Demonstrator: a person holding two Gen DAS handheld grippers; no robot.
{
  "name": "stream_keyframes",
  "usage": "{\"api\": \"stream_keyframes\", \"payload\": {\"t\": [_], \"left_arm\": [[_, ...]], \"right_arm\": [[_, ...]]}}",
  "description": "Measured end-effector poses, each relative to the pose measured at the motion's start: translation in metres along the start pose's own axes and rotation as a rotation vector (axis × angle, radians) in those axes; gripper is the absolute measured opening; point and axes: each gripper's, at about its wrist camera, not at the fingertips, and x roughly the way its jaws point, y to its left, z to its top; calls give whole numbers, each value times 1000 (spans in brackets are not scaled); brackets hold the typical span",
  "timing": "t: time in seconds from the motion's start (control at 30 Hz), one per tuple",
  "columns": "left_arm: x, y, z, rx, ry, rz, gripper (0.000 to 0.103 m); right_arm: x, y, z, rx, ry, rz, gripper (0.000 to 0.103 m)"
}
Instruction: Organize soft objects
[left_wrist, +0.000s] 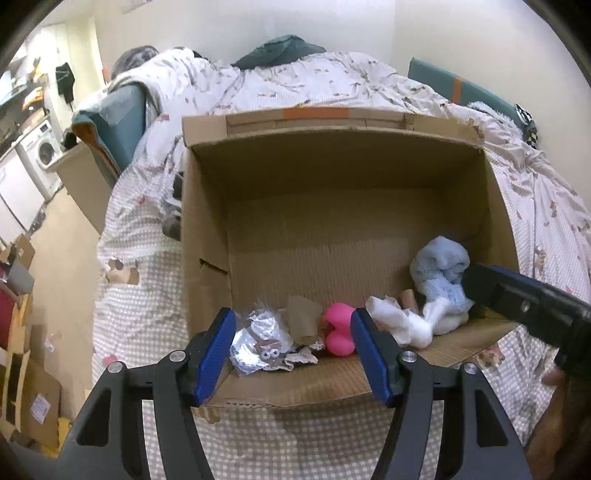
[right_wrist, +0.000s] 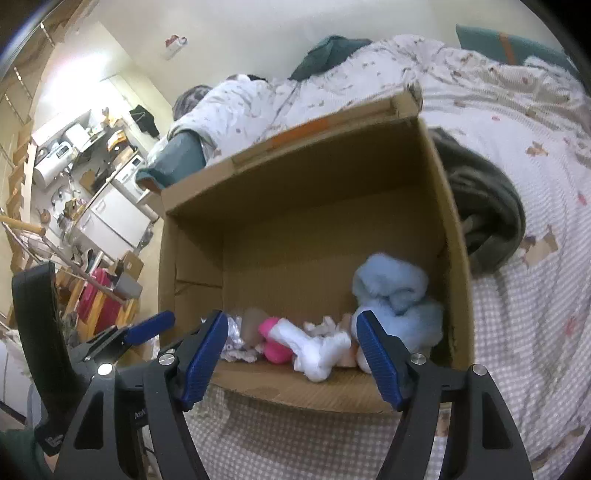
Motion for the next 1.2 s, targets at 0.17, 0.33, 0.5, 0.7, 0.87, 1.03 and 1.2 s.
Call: {"api": "stream_keyframes", "payload": {"t": [0.17,0.33,0.5,0.7,0.87,1.03,1.2], "left_arm": [[-34,14,7,-45,-104,25,62],[-65,28,10,-102,-186,26,62],[-82,35,-3,-119,-195,29,95],[-108,41,-23,-146,-262,21,103],[-116,37,-44,-101,-286,85,103],[-105,39,-55,-122,-212,73,103],[-100,41,-56,-147,-195,26,103]], "right_arm": [[-19,2,4,41,-41,-15,100],[-51,23,5,-45,-129,-94,103],[-75,33,0,-84,-167,-186,103],[-94,44,-24,-180,-230,-224,103],[-100,39,-41,-173,-248,-226,103],[-99,37,-46,-163,-251,-232,103],[-93,35,-54,-146,-217,-219,103]]}}
